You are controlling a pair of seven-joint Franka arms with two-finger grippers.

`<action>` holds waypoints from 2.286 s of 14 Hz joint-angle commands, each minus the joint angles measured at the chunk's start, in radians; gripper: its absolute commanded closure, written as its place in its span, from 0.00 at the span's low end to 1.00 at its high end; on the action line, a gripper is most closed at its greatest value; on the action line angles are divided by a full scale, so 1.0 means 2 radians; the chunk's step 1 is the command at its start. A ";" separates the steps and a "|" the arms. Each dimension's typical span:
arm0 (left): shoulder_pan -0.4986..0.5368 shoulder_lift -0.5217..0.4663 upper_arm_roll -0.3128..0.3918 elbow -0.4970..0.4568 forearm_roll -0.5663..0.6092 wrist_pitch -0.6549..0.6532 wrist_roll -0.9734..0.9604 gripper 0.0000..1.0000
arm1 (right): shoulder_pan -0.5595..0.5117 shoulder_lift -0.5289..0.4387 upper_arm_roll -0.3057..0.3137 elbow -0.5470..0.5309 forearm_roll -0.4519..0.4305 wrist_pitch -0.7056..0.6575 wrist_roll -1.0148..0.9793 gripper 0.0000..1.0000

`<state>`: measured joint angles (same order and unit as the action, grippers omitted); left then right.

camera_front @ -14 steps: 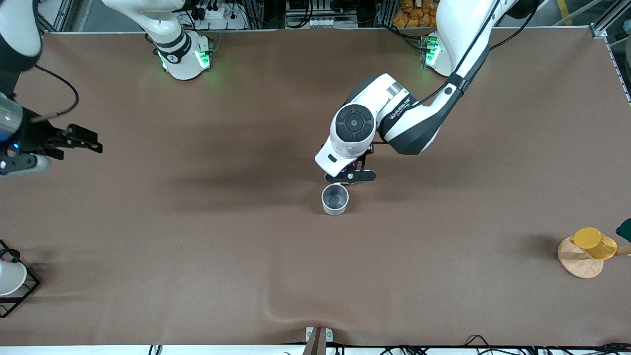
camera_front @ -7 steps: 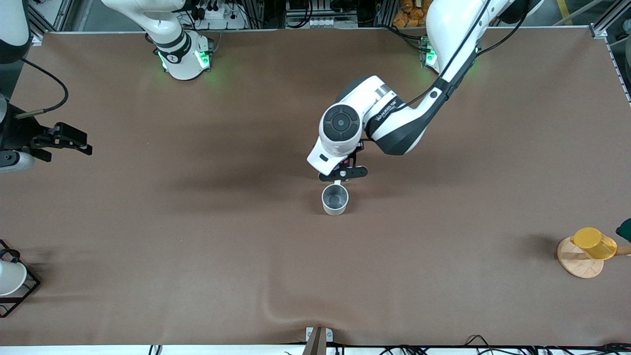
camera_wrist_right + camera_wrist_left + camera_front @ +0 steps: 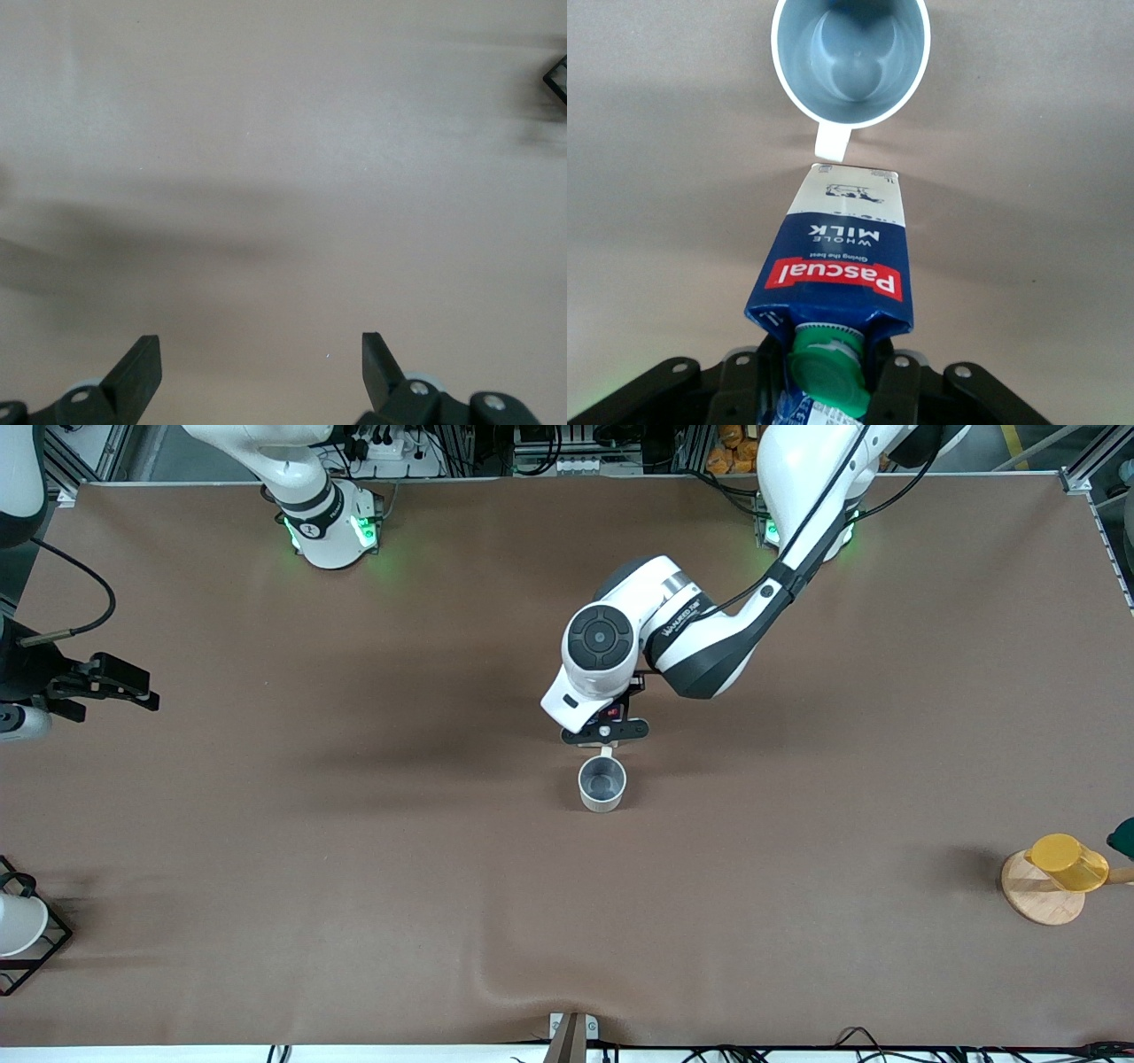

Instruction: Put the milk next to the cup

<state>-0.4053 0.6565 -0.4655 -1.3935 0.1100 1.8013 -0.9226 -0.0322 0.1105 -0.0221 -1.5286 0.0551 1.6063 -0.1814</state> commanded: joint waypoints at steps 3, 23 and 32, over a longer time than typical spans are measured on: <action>-0.001 0.008 0.011 0.013 0.023 0.003 0.015 0.62 | -0.002 0.015 0.008 0.015 -0.013 -0.004 0.006 0.00; 0.184 -0.235 0.010 0.011 -0.016 -0.111 0.094 0.00 | 0.011 0.011 0.008 0.040 -0.053 0.005 0.010 0.00; 0.312 -0.281 0.012 0.011 -0.016 -0.165 0.299 0.00 | 0.010 0.006 0.007 0.039 -0.043 0.002 0.012 0.00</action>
<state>0.1685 0.1473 -0.4369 -1.3429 0.0954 1.4848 -0.4060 -0.0072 0.1281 -0.0109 -1.4622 -0.0290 1.6220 -0.1704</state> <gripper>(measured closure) 0.000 0.000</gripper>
